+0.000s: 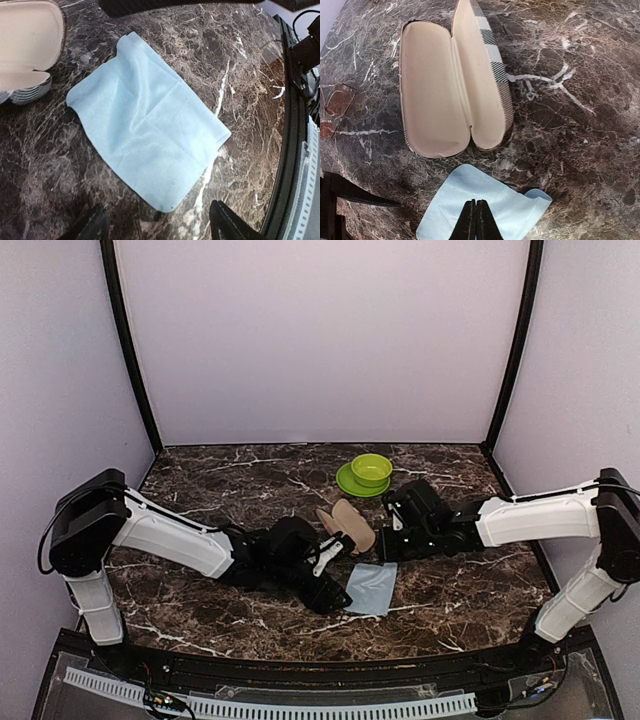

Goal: Organize the sunglasses
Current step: Move the glasses cleaning cloth to the center of the board.

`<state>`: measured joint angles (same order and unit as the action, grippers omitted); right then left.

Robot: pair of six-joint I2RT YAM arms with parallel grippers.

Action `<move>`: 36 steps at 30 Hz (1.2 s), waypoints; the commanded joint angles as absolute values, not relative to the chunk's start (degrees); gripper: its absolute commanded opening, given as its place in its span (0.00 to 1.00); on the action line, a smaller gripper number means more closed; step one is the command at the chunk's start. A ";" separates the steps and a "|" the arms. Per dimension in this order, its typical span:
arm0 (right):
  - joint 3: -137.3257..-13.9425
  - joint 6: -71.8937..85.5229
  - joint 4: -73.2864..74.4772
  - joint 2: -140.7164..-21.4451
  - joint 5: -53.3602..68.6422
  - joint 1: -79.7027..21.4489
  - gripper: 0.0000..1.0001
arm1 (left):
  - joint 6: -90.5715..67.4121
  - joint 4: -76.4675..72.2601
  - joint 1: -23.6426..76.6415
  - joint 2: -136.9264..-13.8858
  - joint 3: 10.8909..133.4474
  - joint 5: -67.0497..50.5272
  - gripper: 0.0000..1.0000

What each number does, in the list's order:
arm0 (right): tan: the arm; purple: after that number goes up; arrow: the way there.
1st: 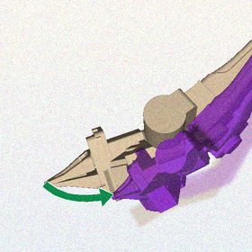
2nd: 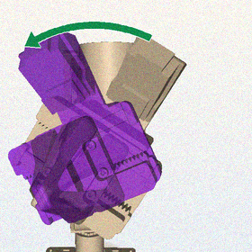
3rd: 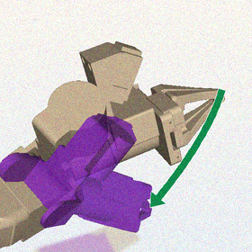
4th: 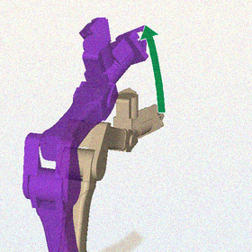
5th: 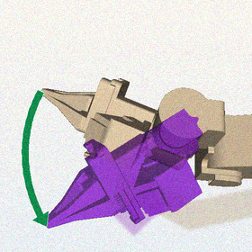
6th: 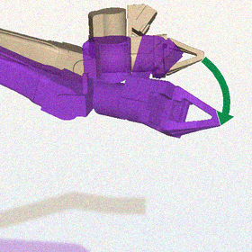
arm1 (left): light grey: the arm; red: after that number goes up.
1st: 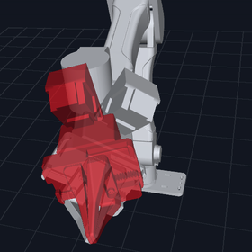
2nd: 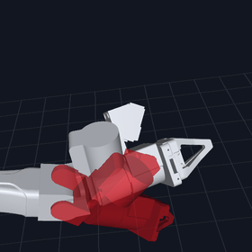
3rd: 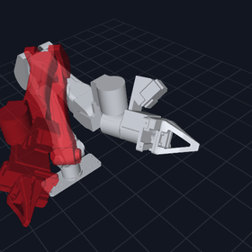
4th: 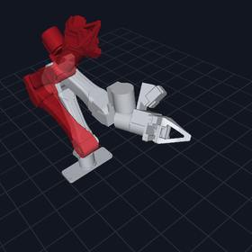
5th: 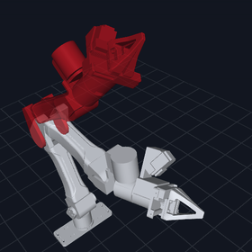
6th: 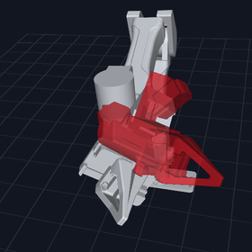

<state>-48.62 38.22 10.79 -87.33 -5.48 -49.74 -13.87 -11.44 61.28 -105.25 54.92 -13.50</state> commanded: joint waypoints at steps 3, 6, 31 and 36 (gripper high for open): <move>-46.60 38.47 10.57 -84.90 -6.58 -48.61 0.03 | -11.05 -0.62 64.68 -109.80 62.58 -1.67 0.69; -45.81 38.52 9.77 -84.24 -6.21 -48.50 0.04 | -11.06 1.89 65.40 -111.16 64.66 2.50 0.69; -45.34 34.79 8.20 -85.27 -2.01 -49.00 0.29 | -2.03 12.57 66.45 -105.34 55.77 11.42 0.66; -48.04 32.45 7.23 -88.23 -0.19 -52.24 0.35 | -3.26 13.00 66.44 -100.68 52.56 8.84 0.65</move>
<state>-45.54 34.57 9.54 -85.89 -2.44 -49.74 -4.45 6.04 66.41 -103.28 55.92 10.39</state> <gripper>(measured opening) 0.339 0.653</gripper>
